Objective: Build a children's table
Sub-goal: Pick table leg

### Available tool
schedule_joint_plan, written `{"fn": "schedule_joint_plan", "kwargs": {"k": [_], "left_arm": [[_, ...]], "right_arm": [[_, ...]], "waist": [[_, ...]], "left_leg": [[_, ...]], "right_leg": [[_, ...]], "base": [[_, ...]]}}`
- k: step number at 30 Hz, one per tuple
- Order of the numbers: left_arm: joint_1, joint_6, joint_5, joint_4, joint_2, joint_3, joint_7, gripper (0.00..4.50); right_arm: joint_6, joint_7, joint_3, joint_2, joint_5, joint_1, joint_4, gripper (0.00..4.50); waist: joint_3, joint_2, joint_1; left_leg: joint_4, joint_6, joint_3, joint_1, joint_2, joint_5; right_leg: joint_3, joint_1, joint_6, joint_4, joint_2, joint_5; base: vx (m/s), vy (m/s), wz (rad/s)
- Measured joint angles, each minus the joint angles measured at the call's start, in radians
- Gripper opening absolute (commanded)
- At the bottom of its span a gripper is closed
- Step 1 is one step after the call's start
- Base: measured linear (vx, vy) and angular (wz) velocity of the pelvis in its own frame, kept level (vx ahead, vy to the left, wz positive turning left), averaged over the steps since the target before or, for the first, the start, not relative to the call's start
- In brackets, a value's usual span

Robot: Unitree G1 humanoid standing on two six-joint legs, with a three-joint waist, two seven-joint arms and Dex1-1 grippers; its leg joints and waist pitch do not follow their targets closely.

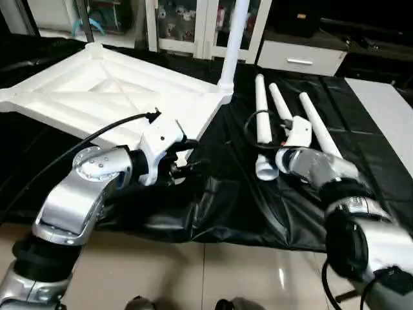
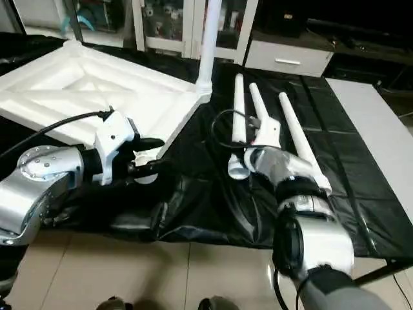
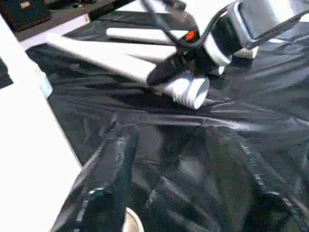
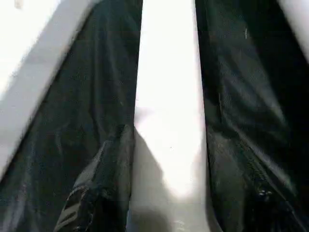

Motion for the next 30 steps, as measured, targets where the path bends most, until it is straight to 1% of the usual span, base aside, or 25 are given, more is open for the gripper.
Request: {"fn": "schedule_joint_plan", "kwargs": {"k": [1, 2, 3, 4, 5, 6, 7, 9, 11, 12, 13, 15, 17, 18, 21, 24, 26, 28, 30], "left_arm": [[-0.004, 0.009, -0.007, 0.002, -0.009, 0.009, 0.01, 3.07], [-0.01, 0.016, -0.01, 0.004, -0.016, 0.023, 0.02, 3.07], [-0.016, 0.024, -0.014, 0.005, -0.026, 0.035, 0.03, 3.19], [-0.024, 0.036, -0.028, 0.007, -0.039, 0.047, 0.042, 3.3], [-0.026, 0.044, -0.034, 0.008, -0.045, 0.054, 0.049, 3.3], [-0.032, 0.059, -0.048, 0.011, -0.06, 0.067, 0.059, 3.38], [-0.044, 0.095, -0.08, 0.013, -0.097, 0.1, 0.08, 3.63], [-0.066, 0.133, -0.119, 0.02, -0.133, 0.145, 0.11, 3.7], [-0.11, 0.179, -0.172, 0.033, -0.189, 0.202, 0.15, 3.94], [-0.132, 0.195, -0.189, 0.04, -0.201, 0.222, 0.163, 3.94], [-0.159, 0.208, -0.195, 0.051, -0.201, 0.232, 0.173, 4.11], [-0.189, 0.213, -0.196, 0.061, -0.204, 0.234, 0.185, 4.19], [-0.219, 0.216, -0.197, 0.084, -0.22, 0.235, 0.203, 4.26], [-0.231, 0.217, -0.202, 0.098, -0.233, 0.241, 0.212, 4.43], [-0.28, 0.238, -0.234, 0.147, -0.28, 0.278, 0.244, 4.5], [-0.327, 0.276, -0.285, 0.181, -0.319, 0.324, 0.275, 4.5], [-0.356, 0.312, -0.331, 0.199, -0.344, 0.369, 0.292, 4.5], [-0.374, 0.343, -0.382, 0.203, -0.362, 0.412, 0.304, 4.5], [-0.383, 0.367, -0.416, 0.206, -0.375, 0.446, 0.316, 4.5]], "right_arm": [[0.0, 0.007, 0.0, 0.004, 0.011, 0.023, -0.055, 1.87], [0.0, 0.016, 0.0, 0.009, 0.021, 0.042, -0.112, 1.87], [0.001, 0.022, -0.001, 0.014, 0.03, 0.064, -0.168, 1.87], [-0.002, 0.038, -0.003, 0.021, 0.052, 0.099, -0.246, 1.87], [-0.009, 0.053, -0.003, 0.028, 0.065, 0.121, -0.294, 1.87], [-0.022, 0.074, -0.002, 0.035, 0.077, 0.158, -0.361, 1.87], [-0.036, 0.114, -0.003, 0.049, 0.108, 0.231, -0.481, 1.86], [-0.044, 0.161, 0.001, 0.073, 0.144, 0.301, -0.578, 1.86], [-0.023, 0.198, 0.011, 0.085, 0.19, 0.387, -0.704, 1.86], [-0.009, 0.219, 0.02, 0.092, 0.217, 0.428, -0.769, 1.86], [0.018, 0.244, 0.042, 0.095, 0.248, 0.464, -0.84, 1.86], [0.048, 0.274, 0.072, 0.092, 0.283, 0.487, -0.923, 1.86], [0.074, 0.292, 0.099, 0.091, 0.313, 0.493, -1.003, 1.86], [0.085, 0.301, 0.107, 0.09, 0.328, 0.493, -1.028, 1.86], [0.129, 0.334, 0.136, 0.091, 0.376, 0.492, -1.079, 1.86], [0.176, 0.356, 0.148, 0.091, 0.422, 0.498, -1.105, 1.86], [0.206, 0.368, 0.156, 0.087, 0.459, 0.502, -1.12, 1.86], [0.23, 0.377, 0.162, 0.085, 0.487, 0.505, -1.137, 1.86], [0.245, 0.387, 0.165, 0.078, 0.5, 0.505, -1.148, 1.86]], "waist": [[0.0, 0.0, 0.001], [0.0, 0.0, 0.001], [0.0, 0.0, 0.001], [0.0, 0.0, 0.001], [0.0, 0.0, 0.002], [0.0, 0.0, 0.003], [0.0, 0.0, 0.009], [0.0, 0.0, 0.008], [0.0, 0.0, 0.012], [0.0, 0.0, 0.015], [0.001, 0.002, 0.014], [0.0, 0.003, 0.01], [0.0, 0.003, 0.008], [0.0, 0.003, 0.008], [0.0, 0.003, 0.012], [0.0, 0.003, 0.02], [0.0, 0.003, 0.026], [0.0, 0.003, 0.03], [0.0, 0.003, 0.031]], "left_leg": [[0.0, 0.0, 0.0, 0.0, 0.0, 0.0], [0.0, 0.0, 0.0, 0.0, 0.0, 0.0], [-0.001, 0.0, 0.0, 0.0, 0.0, 0.0], [-0.001, 0.0, 0.0, 0.0, 0.0, 0.0], [-0.001, 0.0, 0.001, 0.0, 0.0, 0.0], [-0.001, 0.0, 0.001, 0.0, 0.0, 0.0], [-0.002, 0.001, 0.0, 0.0, 0.0, 0.0], [-0.002, 0.004, 0.001, 0.0, 0.0, 0.002], [-0.002, 0.005, 0.001, -0.001, 0.0, 0.002], [-0.003, 0.005, 0.001, 0.0, 0.0, 0.002], [-0.003, 0.005, 0.001, 0.0, 0.0, 0.002], [-0.004, 0.005, 0.001, 0.001, 0.0, 0.002], [-0.004, 0.005, 0.001, 0.002, 0.0, 0.002], [-0.004, 0.005, 0.001, 0.002, 0.0, 0.002], [-0.004, 0.005, 0.0, 0.001, 0.0, 0.002], [-0.004, 0.006, -0.001, 0.0, -0.001, 0.003], [-0.004, 0.006, -0.001, -0.001, -0.001, 0.003], [-0.004, 0.006, -0.001, -0.001, -0.001, 0.003], [-0.004, 0.006, -0.002, -0.002, -0.001, 0.003]], "right_leg": [[0.0, 0.0, 0.0, 0.0, 0.0, 0.0], [0.0, 0.0, 0.001, 0.0, 0.0, 0.0], [0.0, 0.0, 0.001, -0.001, 0.0, 0.0], [0.0, 0.0, 0.001, -0.001, 0.0, -0.001], [0.001, 0.0, 0.002, -0.001, 0.0, -0.002], [0.001, 0.0, 0.002, -0.002, 0.0, -0.002], [0.0, 0.001, 0.003, -0.003, 0.0, -0.002], [0.001, 0.001, 0.003, -0.004, 0.0, -0.002], [0.001, 0.001, 0.003, -0.006, 0.0, -0.002], [0.001, 0.001, 0.003, -0.006, 0.0, -0.002], [0.001, 0.001, 0.005, -0.007, 0.0, -0.001], [0.001, 0.002, 0.008, -0.009, 0.001, -0.001], [0.001, 0.003, 0.008, -0.01, 0.001, 0.0], [0.001, 0.004, 0.008, -0.01, 0.001, 0.0], [-0.001, 0.005, 0.009, -0.014, 0.001, 0.002], [-0.001, 0.006, 0.01, -0.017, 0.0, 0.002], [-0.001, 0.006, 0.01, -0.017, 0.0, 0.002], [-0.001, 0.006, 0.01, -0.017, 0.0, 0.002], [-0.002, 0.006, 0.01, -0.017, 0.0, 0.002]], "base": [[0.0, 0.0, 0.0], [0.0, 0.0, 0.0], [0.0, 0.0, 0.0], [0.0, 0.0, 0.0], [0.0, 0.0, 0.0], [0.0, 0.0, 0.0], [0.0, 0.0, 0.0], [0.0, 0.0, 0.0], [0.0, 0.0, 0.0], [0.0, 0.0, 0.0], [0.0, 0.0, 0.0], [0.0, 0.0, 0.0], [0.0, 0.0, 0.0], [0.0, 0.0, 0.0], [0.0, 0.0, 0.0], [0.0, 0.0, 0.0], [0.0, 0.0, 0.0], [0.0, 0.0, 0.0], [0.0, 0.0, 0.0]]}}
